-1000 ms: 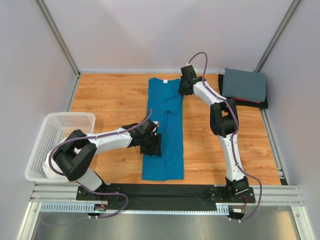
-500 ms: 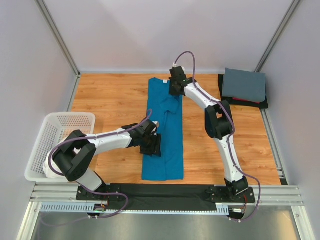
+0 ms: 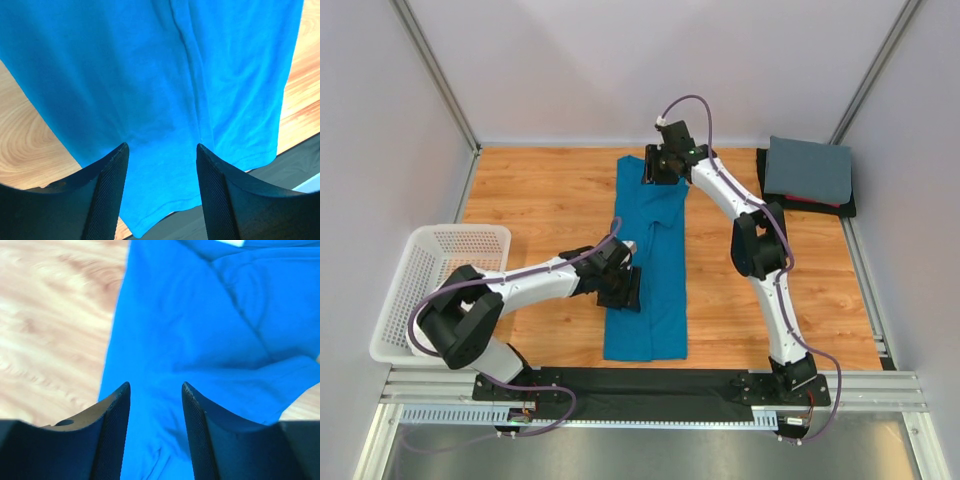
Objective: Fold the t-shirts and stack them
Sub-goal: Fold the tshirt
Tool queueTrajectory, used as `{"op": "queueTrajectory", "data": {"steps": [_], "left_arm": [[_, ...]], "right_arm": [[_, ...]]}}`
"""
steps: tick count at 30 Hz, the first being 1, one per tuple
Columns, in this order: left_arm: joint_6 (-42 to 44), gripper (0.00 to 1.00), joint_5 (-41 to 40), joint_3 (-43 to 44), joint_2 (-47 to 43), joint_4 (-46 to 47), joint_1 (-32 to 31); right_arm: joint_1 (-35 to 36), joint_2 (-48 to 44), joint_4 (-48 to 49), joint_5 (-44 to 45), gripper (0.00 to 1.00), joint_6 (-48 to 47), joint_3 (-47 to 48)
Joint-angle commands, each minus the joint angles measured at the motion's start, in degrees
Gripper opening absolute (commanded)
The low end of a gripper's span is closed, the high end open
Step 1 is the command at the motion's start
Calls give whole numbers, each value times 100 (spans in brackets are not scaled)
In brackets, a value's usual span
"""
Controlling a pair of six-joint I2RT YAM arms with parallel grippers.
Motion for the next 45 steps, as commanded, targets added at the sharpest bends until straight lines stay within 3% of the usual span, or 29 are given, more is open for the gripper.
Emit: {"op": "queueTrajectory", "data": {"steps": [1, 6, 9, 14, 21, 29, 32, 36, 45], "left_arm": [[163, 64, -57, 331, -254, -127, -25], [128, 65, -320, 445, -456, -206, -25], [93, 67, -601, 577, -526, -189, -25], [364, 68, -1304, 1426, -246, -31, -16], [778, 66, -2008, 3203, 1333, 532, 80], [1191, 65, -2324, 5416, 3260, 243, 98], [1262, 62, -2386, 5832, 3744, 14, 160], [1244, 59, -2378, 5737, 3956, 127, 291], [1718, 54, -2096, 5675, 4149, 523, 353]], "right_arm": [[-40, -689, -190, -879, 48, -241, 200], [-338, -1261, -154, -83, 53, -145, -467], [-698, -1173, -365, 17, 49, 338, -835], [-1006, -1313, 196, 8, 45, 673, -1935], [-1244, -1393, 575, -18, 43, 910, -2464], [-1727, -1482, 1435, -580, 42, 1043, -2921], [-1719, -1158, 1761, -896, 41, 1016, -2693], [-1710, -699, 1892, -1300, 40, 1218, -2289], [-1587, -233, 1972, -1345, 40, 1324, -1911]]}}
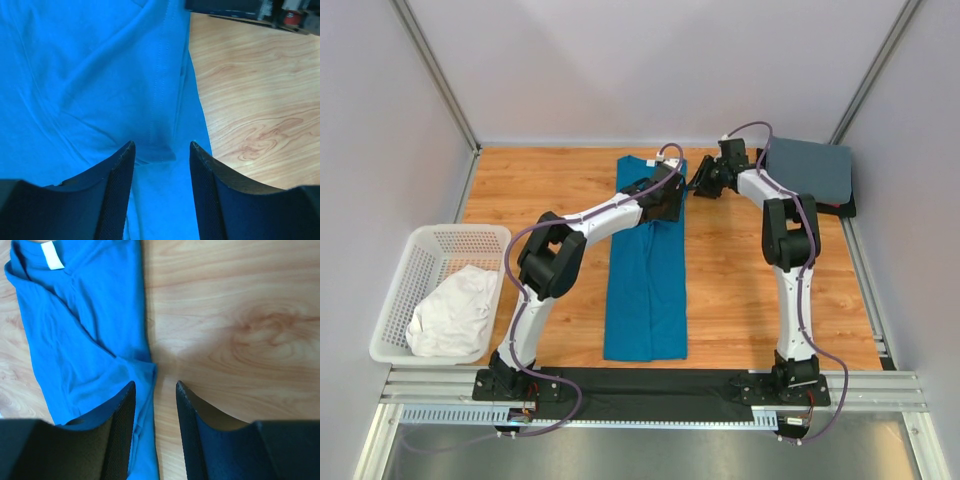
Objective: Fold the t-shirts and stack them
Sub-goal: Fold the tshirt
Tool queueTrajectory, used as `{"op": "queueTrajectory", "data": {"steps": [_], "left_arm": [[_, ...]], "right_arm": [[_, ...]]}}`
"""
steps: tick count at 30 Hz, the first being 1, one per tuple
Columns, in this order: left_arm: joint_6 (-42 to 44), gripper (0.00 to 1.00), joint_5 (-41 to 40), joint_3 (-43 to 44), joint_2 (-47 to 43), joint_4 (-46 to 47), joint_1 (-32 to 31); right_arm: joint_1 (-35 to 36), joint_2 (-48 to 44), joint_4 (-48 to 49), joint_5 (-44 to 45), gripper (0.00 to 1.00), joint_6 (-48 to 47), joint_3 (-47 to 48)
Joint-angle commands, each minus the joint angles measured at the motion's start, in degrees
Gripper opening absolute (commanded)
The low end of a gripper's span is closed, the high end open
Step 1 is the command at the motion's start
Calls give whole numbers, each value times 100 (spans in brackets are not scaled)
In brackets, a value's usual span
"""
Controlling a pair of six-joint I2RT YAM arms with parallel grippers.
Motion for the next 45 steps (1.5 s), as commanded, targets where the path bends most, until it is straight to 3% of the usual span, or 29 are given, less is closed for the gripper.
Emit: {"op": "queueTrajectory", "data": {"steps": [1, 10, 15, 16, 19, 23, 35, 45], "left_arm": [[311, 53, 100, 99, 77, 200, -40], [302, 52, 136, 47, 156, 217, -40], [276, 52, 135, 47, 218, 191, -40], [276, 51, 127, 47, 227, 199, -40], [258, 47, 118, 47, 253, 182, -40], [179, 43, 206, 29, 253, 217, -40], [-40, 42, 232, -120, 201, 419, -14], [-919, 42, 750, -1595, -765, 1254, 346]], "right_arm": [[65, 171, 219, -150, 40, 100, 446], [188, 462, 193, 52, 39, 108, 728], [197, 462, 96, 193, 21, 56, 745], [188, 445, 96, 193, 11, 56, 745], [215, 401, 122, 193, 1, 38, 763], [329, 287, 61, 263, 0, -76, 824], [759, 216, -405, 834, 2, -551, 1273], [1023, 681, -502, 870, 4, -419, 1712]]}}
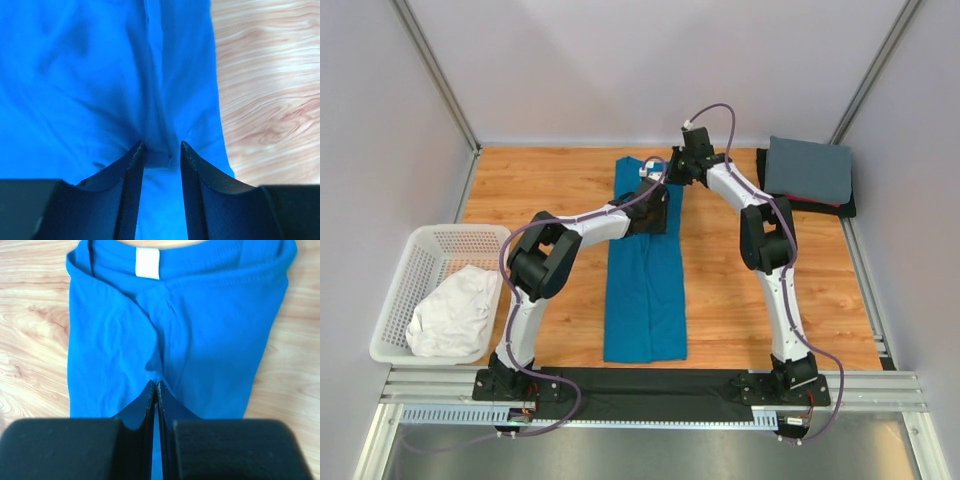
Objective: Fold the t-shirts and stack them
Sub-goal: Fold the tshirt
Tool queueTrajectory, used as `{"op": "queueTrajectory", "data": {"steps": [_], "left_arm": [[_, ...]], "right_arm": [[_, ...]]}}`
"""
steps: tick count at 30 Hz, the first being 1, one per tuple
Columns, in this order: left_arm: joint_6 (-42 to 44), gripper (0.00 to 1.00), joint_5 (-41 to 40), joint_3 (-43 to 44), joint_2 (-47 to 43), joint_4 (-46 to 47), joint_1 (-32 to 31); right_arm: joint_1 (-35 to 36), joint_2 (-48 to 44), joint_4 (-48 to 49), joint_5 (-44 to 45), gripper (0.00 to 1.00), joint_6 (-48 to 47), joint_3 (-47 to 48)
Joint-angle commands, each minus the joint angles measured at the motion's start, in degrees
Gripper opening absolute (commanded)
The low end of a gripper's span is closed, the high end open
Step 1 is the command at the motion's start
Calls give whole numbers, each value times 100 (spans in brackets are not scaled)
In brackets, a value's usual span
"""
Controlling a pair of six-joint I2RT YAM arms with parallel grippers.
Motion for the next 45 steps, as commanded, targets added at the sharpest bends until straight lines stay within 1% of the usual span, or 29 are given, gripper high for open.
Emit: {"op": "queueTrajectory", "data": {"steps": [1, 4, 9, 11, 12, 15, 16, 17, 18, 19, 20, 21, 23, 24, 26, 27, 29, 31, 32, 35, 36, 38, 39, 41, 42, 43, 44, 45], "left_arm": [[-417, 42, 389, -351, -661, 351, 171], [-539, 43, 618, -597, -925, 615, 207], [-829, 43, 1032, -685, -979, 852, 207], [-917, 43, 1199, -720, -996, 940, 207], [-953, 43, 1234, -781, -1014, 949, 207], [-1058, 43, 1340, -922, -1171, 1108, 224], [-1085, 43, 1384, -966, -1320, 1108, 224], [-1085, 43, 1410, -1001, -1400, 1116, 259], [-1094, 43, 1428, -1115, -1487, 1117, 277], [-1085, 43, 1454, -1168, -1688, 1134, 321], [-1085, 43, 1463, -1238, -1804, 1143, 338], [-1076, 44, 1480, -1387, -1909, 1160, 356], [-1015, 45, 1577, -1528, -2243, 1187, 435], [-988, 47, 1595, -1668, -2375, 1161, 453], [-953, 49, 1560, -1845, -2779, 1065, 514], [-953, 50, 1525, -2046, -3076, 1038, 532], [-962, 51, 1490, -2249, -3350, 1002, 602], [-971, 54, 1437, -2548, -3772, 775, 646], [-918, 56, 1384, -2749, -4043, 687, 664], [-892, 58, 1314, -3066, -4423, 484, 655], [-883, 61, 1305, -3311, -4650, 440, 655], [-953, 63, 1305, -3671, -4880, 230, 655], [-1014, 63, 1296, -3813, -5107, 159, 655], [-1330, 63, 1261, -4120, -5372, 27, 646], [-1444, 63, 1235, -4444, -5643, -34, 646], [-1567, 63, 1243, -4595, -5785, -174, 646], [-1812, 63, 1261, -4927, -5934, -254, 637], [-1919, 63, 1296, -5078, -6240, -307, 637]], "right_arm": [[66, 293, -14, 94, 5, 33, 333], [75, 416, 38, 111, 4, 174, 324], [119, 565, 47, 85, 7, 140, 377], [127, 600, -23, 76, 18, 60, 421], [128, 618, -49, 59, 28, 25, 465], [127, 618, -251, 6, 41, -159, 657], [128, 609, -487, 6, 48, -290, 780], [101, 557, -611, 41, 52, -335, 894], [101, 504, -734, 50, 60, -396, 1096], [110, 426, -892, 33, 62, -475, 1167], [101, 199, -937, 24, 65, -511, 1203], [66, 57, -946, 6, 71, -529, 1221], [49, -381, -1007, -20, 79, -677, 1247], [40, -540, -1051, 23, 85, -730, 1256], [13, -996, -1174, 146, 92, -888, 1151], [13, -1147, -1209, 164, 100, -915, 1072], [-4, -1594, -1210, 199, 100, -951, 652], [-22, -1990, -1157, 225, 100, -942, 273], [-13, -2088, -1174, 304, 100, -881, -85], [-22, -2474, -1174, 296, 100, -802, -684], [-13, -2563, -1166, 296, 100, -775, -1130], [-22, -2869, -1148, 331, 100, -652, -1686], [-13, -2993, -1139, 383, 100, -591, -2315], [-13, -3450, -1052, 568, 100, -336, -2960], [-4, -3625, -1017, 586, 100, -257, -3694], [-4, -3818, -990, 577, 100, -178, -4032], [-4, -4247, -955, 447, 100, 14, -4444], [13, -4486, -929, 402, 100, 103, -4814]]}}
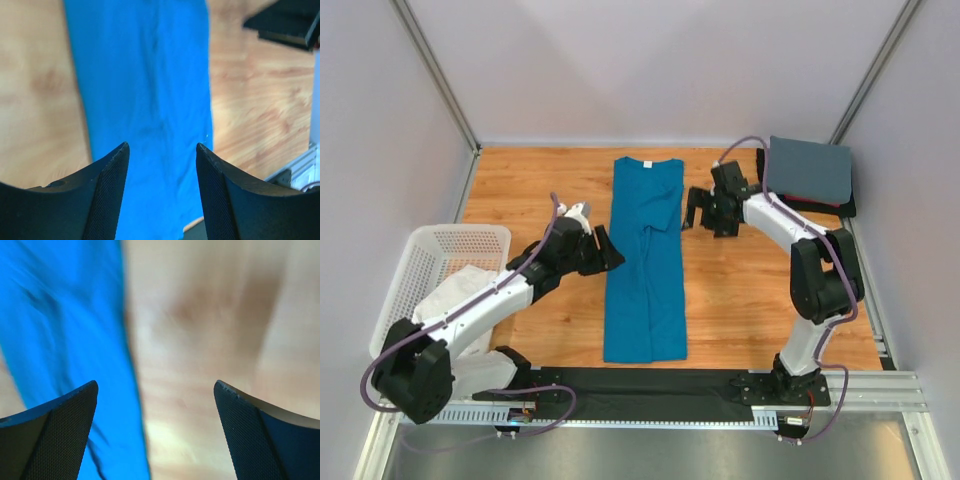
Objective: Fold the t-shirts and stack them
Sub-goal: Fold the tshirt
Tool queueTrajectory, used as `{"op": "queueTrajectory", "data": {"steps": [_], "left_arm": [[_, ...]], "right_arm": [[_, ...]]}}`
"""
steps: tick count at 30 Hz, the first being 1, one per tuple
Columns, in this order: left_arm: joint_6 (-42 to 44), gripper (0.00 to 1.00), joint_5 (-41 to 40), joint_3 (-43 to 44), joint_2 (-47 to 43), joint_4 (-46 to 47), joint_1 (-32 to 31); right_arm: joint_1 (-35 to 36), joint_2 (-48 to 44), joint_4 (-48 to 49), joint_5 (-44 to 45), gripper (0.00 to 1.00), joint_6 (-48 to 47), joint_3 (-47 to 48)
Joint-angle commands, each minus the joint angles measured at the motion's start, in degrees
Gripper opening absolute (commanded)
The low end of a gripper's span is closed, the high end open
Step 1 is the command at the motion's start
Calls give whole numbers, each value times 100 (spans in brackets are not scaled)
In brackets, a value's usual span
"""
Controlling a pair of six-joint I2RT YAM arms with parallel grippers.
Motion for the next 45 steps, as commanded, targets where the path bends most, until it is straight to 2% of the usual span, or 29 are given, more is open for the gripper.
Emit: {"op": "queueTrajectory", "data": {"steps": [1, 3, 4, 8, 10, 14, 15, 20, 30, 37, 45], "left_arm": [[-647, 63, 0, -537, -734, -534, -51], [-876, 63, 0, -898, -1182, -728, -138], [-938, 63, -9, -986, -1306, -990, -174], [-1254, 63, -18, -1303, -1702, -1703, -394], [-1439, 63, 53, -1373, -1887, -1984, -560], [-1799, 60, 62, -1549, -2282, -2433, -877], [-1895, 60, 18, -1584, -2448, -2547, -973], [-2335, 58, 237, -1988, -2819, -2531, -1062], [-2660, 54, 115, -2130, -2546, -2390, -1615], [-2679, 53, 97, -2165, -2301, -2284, -1827], [-2784, 53, 79, -2226, -2195, -2293, -1985]], "right_arm": [[50, -1448, -30, -40, 100, 610, -1566], [129, -2030, 48, -224, 97, 1014, -2255], [147, -2329, 84, -347, 94, 1129, -2920], [331, -3804, -135, -804, 82, 1727, -3925], [524, -4298, -389, -875, 78, 2000, -4156], [999, -4687, -417, -1226, 68, 2457, -4745], [1156, -4679, -452, -1270, 63, 2518, -4842], [1597, -4301, -865, -1209, 63, 2422, -4676], [2370, -3510, -426, -1376, 59, 2493, -4509], [2529, -2992, 5, -1710, 55, 2440, -4509], [2661, -2657, 101, -1798, 43, 2414, -4430]]}}
